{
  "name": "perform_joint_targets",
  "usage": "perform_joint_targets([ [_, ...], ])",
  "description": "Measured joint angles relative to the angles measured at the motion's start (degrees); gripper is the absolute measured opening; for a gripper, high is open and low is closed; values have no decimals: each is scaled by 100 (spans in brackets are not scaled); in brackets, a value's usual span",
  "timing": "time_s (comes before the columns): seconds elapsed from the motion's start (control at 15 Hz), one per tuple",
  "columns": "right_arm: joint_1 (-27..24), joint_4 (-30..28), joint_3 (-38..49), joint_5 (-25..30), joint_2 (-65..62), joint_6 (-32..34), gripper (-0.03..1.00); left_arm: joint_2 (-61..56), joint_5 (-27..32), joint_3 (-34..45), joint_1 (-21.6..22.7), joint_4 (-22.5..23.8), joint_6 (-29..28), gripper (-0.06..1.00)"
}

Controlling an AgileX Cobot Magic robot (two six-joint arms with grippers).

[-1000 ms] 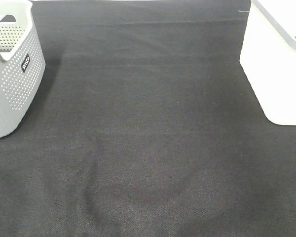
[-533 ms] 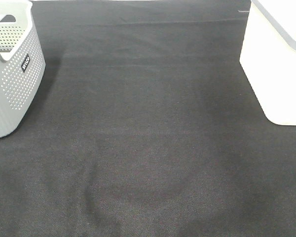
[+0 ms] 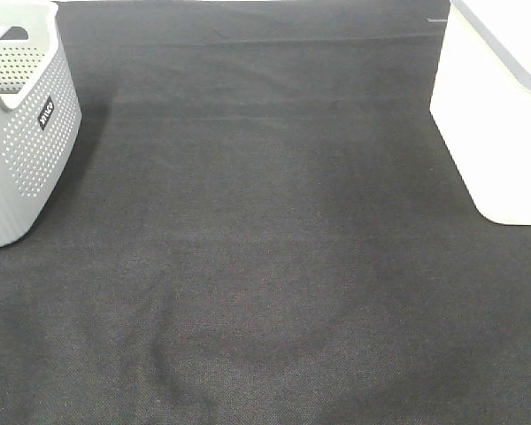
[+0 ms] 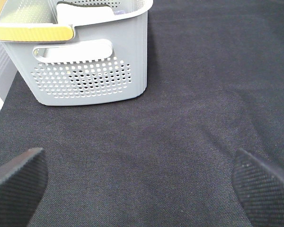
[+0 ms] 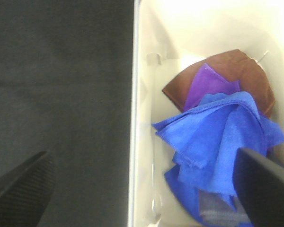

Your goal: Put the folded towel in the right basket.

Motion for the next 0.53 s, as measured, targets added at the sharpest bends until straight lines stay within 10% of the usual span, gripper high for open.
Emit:
perform_joint_targets([
  [0.53,0,-143,3804,-372,-2664,-29,98,0,0,0,0,0,0,99],
])
